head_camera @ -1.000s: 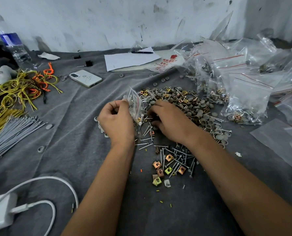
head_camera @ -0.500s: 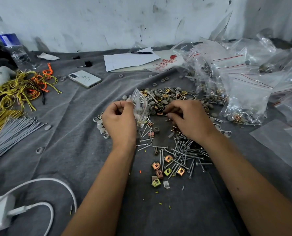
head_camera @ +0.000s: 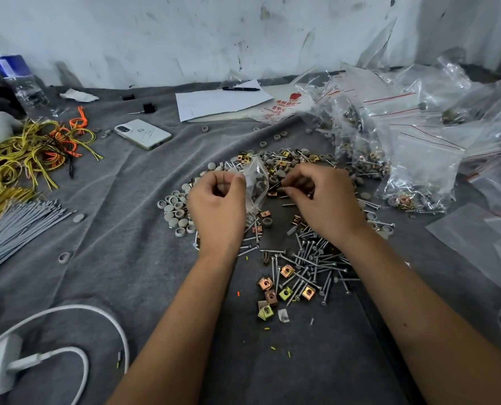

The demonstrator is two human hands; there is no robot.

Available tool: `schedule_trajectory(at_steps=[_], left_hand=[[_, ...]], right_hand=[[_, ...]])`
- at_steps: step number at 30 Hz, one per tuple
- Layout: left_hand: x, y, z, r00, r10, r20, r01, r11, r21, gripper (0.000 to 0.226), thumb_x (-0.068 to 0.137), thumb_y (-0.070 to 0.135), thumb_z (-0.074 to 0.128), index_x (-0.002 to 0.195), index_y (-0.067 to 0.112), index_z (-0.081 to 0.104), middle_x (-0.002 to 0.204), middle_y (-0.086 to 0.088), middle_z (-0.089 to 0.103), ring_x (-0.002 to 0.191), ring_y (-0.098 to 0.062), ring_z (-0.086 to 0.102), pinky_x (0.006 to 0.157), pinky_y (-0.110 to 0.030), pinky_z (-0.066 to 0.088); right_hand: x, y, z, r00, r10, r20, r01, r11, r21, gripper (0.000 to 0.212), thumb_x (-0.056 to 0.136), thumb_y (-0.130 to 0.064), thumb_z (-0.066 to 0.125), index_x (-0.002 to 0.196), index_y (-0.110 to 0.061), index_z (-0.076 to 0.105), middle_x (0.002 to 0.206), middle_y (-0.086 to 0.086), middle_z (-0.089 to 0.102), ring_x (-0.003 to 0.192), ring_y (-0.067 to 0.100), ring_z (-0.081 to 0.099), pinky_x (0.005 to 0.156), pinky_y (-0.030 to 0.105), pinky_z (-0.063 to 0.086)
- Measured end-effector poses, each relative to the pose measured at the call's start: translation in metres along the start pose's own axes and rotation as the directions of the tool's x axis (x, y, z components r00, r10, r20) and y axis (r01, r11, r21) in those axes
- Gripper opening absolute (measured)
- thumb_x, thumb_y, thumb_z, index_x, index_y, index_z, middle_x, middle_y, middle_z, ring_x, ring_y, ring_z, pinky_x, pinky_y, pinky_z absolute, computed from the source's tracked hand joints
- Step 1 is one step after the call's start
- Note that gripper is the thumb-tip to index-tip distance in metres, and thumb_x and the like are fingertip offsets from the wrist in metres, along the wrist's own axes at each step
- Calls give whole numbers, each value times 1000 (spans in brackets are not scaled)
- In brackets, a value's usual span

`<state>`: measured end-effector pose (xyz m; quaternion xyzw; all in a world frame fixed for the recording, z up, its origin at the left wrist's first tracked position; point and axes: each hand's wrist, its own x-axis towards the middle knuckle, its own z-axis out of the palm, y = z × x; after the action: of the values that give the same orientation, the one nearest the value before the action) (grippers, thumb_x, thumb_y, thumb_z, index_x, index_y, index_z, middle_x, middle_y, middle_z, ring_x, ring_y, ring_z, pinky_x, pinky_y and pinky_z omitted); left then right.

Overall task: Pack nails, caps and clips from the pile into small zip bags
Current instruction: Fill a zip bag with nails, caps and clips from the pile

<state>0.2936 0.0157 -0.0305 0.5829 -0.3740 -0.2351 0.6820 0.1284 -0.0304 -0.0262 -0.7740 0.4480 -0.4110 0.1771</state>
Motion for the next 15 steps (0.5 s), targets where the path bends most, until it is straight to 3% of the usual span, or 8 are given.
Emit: schedule_trajectory(at_steps=[2,5,7,10,15], left_hand=[[2,-1,0,1000,-15,-25,15,1000,-13,14,91,18,70,79,10,70,68,-8,61,63,-21,51,62,-40,44],[3,0,-1,999,-25,-44,23,999,-36,15,89,21,71,78,12,70,67,-6,61,63,-23,51,62,-41,45],[4,0,-1,998,-23,-56,20,999,-42,15,88,24,71,77,13,70,67,-5,61,62,-23,52,62,-41,45],[4,0,-1,998,-24,-56,21,999,-47,15,87,25,71,77,14,69,65,-2,60,61,-21,51,61,-41,45],[2,0,-2,999,-35,-39,33,999,-40,16,86,28,71,74,17,68,64,0,59,62,-21,50,62,-42,44]], right_hand=[[-1,0,-2,998,-31,58,34,997,-66,16,86,-7,79,99,-16,77,88,-12,69,79,-7,62,75,7,49],[-1,0,-4,978,-100,182,129,979,-155,22,87,-17,81,108,-20,76,106,-3,73,101,12,63,93,31,52],[-1,-3,-2,957,-136,256,192,960,-206,24,88,-19,79,111,-22,75,115,-1,69,114,18,54,100,38,46],[-1,-5,4,930,-162,330,260,925,-277,32,90,-15,74,120,-23,74,116,-2,61,114,19,43,100,38,43],[0,-6,8,916,-134,379,280,889,-362,32,91,-29,74,122,-20,72,116,-2,58,114,20,40,103,37,40]])
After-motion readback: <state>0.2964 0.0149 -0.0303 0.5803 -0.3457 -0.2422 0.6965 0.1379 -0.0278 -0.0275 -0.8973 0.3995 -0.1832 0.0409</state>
